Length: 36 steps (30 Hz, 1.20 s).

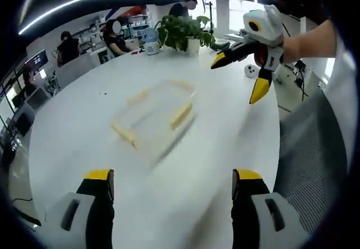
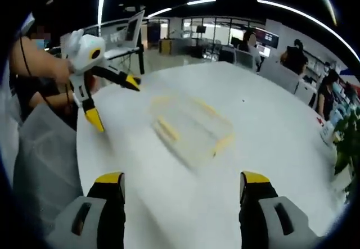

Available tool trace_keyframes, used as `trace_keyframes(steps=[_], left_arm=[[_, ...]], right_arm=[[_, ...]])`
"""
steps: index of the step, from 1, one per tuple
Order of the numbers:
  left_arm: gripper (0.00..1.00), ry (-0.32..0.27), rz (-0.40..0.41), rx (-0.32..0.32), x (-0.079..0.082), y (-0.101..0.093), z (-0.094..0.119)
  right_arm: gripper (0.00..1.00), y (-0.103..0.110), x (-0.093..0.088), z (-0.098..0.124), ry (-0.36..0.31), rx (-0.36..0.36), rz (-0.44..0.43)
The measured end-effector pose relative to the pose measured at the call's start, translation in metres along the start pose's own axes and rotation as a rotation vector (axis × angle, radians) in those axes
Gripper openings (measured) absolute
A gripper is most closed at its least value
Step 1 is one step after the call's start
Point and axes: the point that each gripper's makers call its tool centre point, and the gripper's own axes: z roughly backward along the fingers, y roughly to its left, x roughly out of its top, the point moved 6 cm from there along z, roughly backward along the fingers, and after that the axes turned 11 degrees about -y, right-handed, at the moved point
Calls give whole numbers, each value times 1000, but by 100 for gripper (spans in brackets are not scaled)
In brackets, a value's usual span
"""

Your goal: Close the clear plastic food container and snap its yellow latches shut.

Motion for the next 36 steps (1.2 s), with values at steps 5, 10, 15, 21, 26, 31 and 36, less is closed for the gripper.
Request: trace_keyframes(steps=[5,10,15,21,26,31,36], left_arm=[[88,-8,10,11,-5,-5,6],[88,-43,23,25,-4,-10,14],[88,-68,66,32,-9,-17,20],[87,-86,85,38,-18,-29,27],[88,-96,116,42,-24,-36,32],[87,-111,126,51,-29,-42,41],[87,-118,142,49,-33,-49,46]], right_arm=[[85,3,-2,6,-16,-19,-2],[85,5,-2,15,-40,-40,-20],[84,8,-6,21,-51,-55,-27],[84,18,-17,29,-62,-70,-47],[84,21,-22,31,-71,-87,-72],[84,23,-20,36,-108,-111,-89],[83,25,-24,39,-105,-113,-103]])
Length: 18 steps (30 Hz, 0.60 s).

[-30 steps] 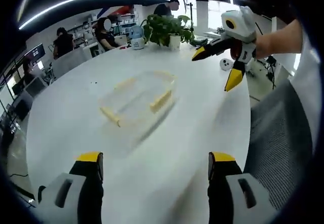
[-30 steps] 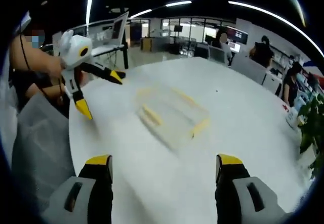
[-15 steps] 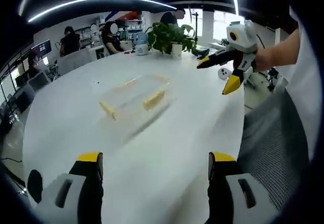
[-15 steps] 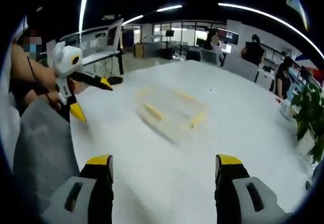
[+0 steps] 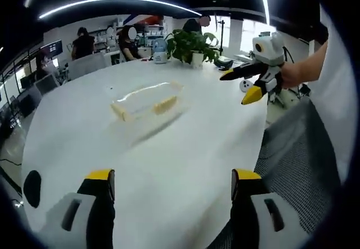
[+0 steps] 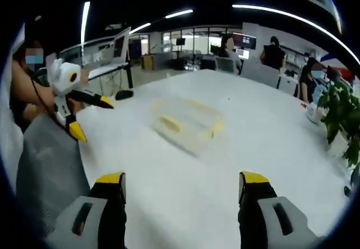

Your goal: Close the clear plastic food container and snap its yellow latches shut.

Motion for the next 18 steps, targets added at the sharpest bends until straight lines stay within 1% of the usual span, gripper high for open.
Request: trace_keyframes(steps=[6,13,18], left_arm=[[87,-6,11,21,-3,0,6],[86,-5,-3,4,-3,-6,11],[86,-11,-2,12,-3,-4,16]], right_arm=[[83,1,-6,8,-11,-18,-19],[84,10,-17,16,-5,-24,-39],[84,15,-22,20,-2,-31,-26]])
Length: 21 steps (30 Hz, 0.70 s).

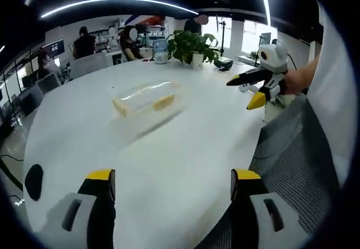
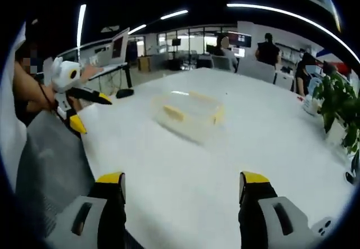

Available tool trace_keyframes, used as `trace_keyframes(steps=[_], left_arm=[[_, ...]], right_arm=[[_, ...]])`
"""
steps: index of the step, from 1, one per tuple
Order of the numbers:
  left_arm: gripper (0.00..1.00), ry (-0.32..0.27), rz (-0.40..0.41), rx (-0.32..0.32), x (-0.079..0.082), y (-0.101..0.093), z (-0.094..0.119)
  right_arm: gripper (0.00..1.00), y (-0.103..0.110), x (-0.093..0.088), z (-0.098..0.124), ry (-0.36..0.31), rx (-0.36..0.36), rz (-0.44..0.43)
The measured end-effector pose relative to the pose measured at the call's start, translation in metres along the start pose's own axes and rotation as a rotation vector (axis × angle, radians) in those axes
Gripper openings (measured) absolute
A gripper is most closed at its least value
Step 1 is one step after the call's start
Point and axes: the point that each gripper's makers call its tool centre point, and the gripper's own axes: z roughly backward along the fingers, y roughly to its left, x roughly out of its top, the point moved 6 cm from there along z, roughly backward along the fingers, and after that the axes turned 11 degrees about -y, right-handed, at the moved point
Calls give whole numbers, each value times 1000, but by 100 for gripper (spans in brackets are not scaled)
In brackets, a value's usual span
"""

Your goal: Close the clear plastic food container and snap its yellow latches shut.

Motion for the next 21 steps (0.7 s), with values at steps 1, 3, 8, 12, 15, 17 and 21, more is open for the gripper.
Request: trace_keyframes(steps=[1,3,8,12,15,17,21], left_arm=[[86,0,-2,3,-1,1,1],[86,-3,13,13,-2,2,3],[86,-6,12,18,-2,3,4],[86,-6,14,16,-3,2,4],[86,-8,18,15,-3,1,3],[86,-13,18,13,-3,0,3],[86,-19,30,16,-3,1,4]], right_arm=[[84,1,0,1,-1,-1,-5],[85,1,0,3,-9,-12,-1],[85,0,2,5,-27,-36,-19],[85,1,0,6,-30,-42,-17],[85,1,0,7,-36,-54,-29],[85,2,-1,8,-38,-57,-30],[85,2,-2,10,-48,-71,-40]])
